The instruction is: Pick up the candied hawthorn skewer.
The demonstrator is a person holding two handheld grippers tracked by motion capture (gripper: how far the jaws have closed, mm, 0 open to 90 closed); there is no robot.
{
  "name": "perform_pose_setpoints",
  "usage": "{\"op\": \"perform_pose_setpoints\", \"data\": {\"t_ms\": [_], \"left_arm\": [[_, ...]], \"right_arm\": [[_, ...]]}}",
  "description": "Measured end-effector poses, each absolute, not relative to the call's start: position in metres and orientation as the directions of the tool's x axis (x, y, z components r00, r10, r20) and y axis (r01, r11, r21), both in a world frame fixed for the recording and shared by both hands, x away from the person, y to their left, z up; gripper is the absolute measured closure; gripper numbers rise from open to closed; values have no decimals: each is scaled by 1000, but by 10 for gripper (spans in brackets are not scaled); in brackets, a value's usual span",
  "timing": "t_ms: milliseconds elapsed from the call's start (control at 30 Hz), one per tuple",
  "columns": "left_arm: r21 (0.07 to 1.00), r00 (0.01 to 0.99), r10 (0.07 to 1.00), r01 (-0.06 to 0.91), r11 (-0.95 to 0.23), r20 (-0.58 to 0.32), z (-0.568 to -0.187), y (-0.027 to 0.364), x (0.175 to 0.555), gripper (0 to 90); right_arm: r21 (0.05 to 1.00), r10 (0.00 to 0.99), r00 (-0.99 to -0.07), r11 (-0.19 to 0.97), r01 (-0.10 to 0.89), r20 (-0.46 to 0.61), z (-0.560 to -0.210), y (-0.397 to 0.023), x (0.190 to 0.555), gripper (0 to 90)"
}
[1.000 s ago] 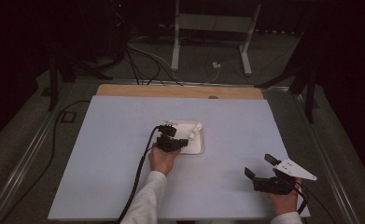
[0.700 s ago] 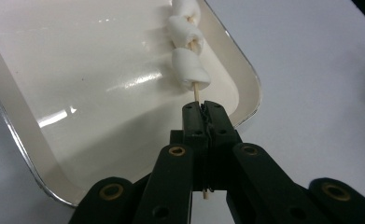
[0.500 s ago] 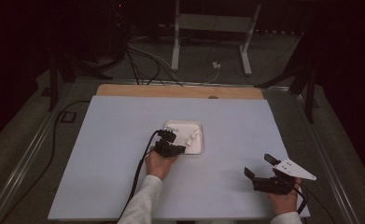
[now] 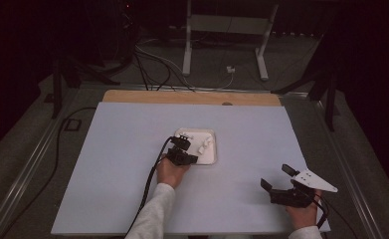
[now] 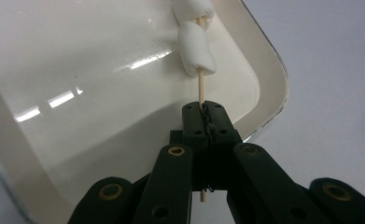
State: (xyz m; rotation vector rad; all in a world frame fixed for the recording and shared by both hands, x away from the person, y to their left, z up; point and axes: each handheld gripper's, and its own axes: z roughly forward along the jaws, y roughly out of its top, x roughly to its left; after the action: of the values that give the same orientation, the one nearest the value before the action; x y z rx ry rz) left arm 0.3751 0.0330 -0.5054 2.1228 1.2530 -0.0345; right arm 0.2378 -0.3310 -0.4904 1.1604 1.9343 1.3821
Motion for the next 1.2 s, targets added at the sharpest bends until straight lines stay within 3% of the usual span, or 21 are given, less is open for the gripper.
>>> {"op": "perform_pose_setpoints", "data": {"t_ms": [567,967,1200], "left_arm": [[651,564,723,730,-209,-400,-484,77,356,900],[751,617,686,641,-156,-384,-469,107,329,900],[783,630,682,607,-135,-371,-465,126,316,900]], "right_arm": [[922,843,-529,122,368,99,-491,-326,238,0],[927,810,-575,123,355,113,-478,-313,248,0],[928,788,-590,69,367,175,-464,-302,268,0]]}}
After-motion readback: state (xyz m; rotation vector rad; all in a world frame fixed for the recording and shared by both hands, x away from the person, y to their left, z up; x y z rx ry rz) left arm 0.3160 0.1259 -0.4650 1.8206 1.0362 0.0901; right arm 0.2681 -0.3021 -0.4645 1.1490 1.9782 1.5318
